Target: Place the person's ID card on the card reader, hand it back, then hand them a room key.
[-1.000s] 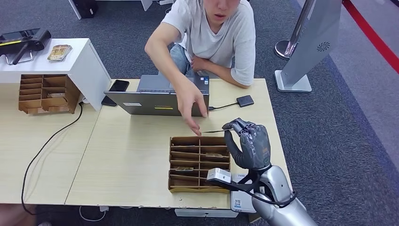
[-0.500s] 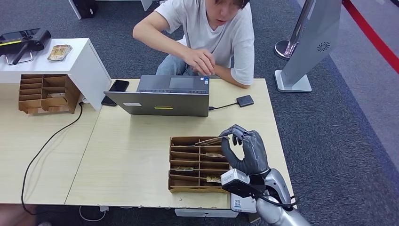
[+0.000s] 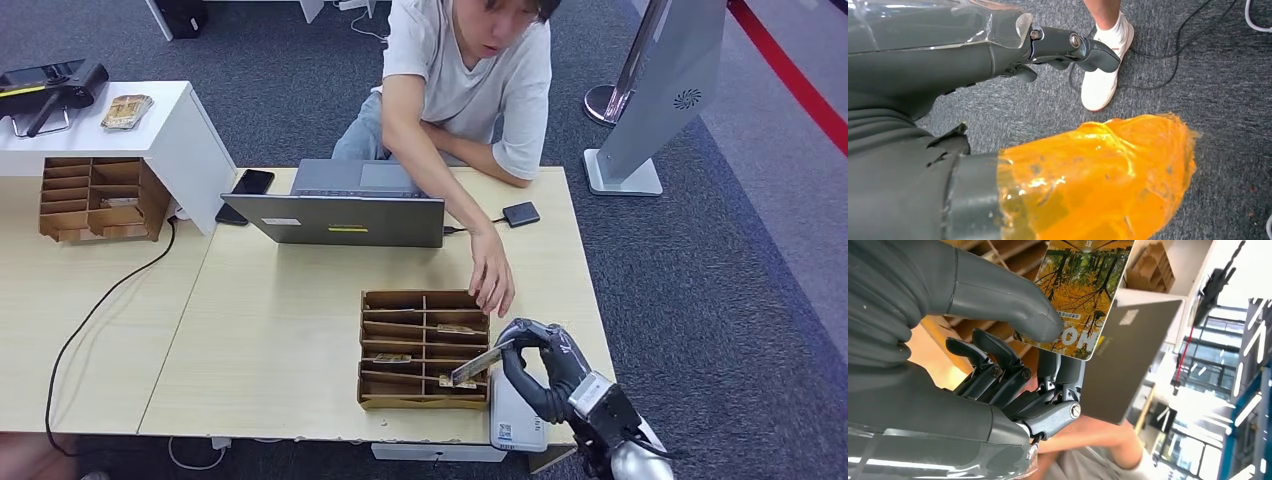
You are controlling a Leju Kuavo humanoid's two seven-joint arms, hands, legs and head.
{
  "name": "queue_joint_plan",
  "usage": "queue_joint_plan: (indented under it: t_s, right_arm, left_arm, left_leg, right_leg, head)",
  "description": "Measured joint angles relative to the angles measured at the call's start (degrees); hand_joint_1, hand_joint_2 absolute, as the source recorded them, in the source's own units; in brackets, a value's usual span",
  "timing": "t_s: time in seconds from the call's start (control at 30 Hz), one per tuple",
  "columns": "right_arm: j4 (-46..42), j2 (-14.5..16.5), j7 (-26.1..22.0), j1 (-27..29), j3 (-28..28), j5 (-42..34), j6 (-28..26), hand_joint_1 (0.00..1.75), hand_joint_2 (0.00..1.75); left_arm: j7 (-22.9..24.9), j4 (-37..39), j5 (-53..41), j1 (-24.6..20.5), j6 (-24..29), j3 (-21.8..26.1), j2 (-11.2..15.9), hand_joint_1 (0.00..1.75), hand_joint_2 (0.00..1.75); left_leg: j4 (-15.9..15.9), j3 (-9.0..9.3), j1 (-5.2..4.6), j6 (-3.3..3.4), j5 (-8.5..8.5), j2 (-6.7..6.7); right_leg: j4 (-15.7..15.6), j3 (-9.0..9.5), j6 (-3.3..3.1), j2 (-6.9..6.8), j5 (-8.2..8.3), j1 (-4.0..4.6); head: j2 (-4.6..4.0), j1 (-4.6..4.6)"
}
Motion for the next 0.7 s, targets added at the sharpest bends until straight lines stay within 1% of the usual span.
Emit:
queue_joint_plan:
  t_s: [0.17,0.37,0.47,0.7]
  right_arm:
    - [-0.5,-1.9,0.1,3.3,-3.3,-2.1,4.9,1.75,1.75]
    - [-0.7,-4.8,0.8,7.0,-6.5,-2.3,7.7,1.75,1.75]
    - [-0.7,-6.6,1.6,8.7,-7.8,-2.3,8.6,1.75,1.75]
    - [-0.9,-12.2,3.9,12.1,-10.6,-3.1,10.5,1.75,1.75]
  left_arm:
    - [-0.4,0.0,0.3,0.0,0.0,0.0,-0.1,0.00,0.00]
    - [-0.8,0.0,0.8,0.0,0.0,0.0,-0.3,0.00,0.00]
    - [-1.0,0.0,1.0,0.0,0.1,0.0,-0.3,0.00,0.00]
    - [-1.3,0.0,1.3,0.0,0.1,0.0,-0.3,0.00,0.00]
  left_leg:
    - [0.0,0.01,0.00,0.00,0.00,0.00]
    - [0.0,0.00,0.00,0.00,0.00,0.00]
    - [0.0,0.00,-0.01,0.02,-0.02,0.00]
    - [0.0,-0.01,-0.01,0.05,-0.04,0.00]
  right_leg:
    - [0.0,0.00,0.00,0.00,0.00,0.00]
    - [0.0,0.00,0.00,0.00,0.00,0.00]
    - [0.0,0.00,0.01,-0.01,0.00,0.00]
    - [0.0,0.00,0.01,-0.01,-0.01,-0.01]
  head:
    - [0.00,-0.01]
    - [0.00,0.01]
    - [0.00,0.01]
    - [0.00,-0.01]
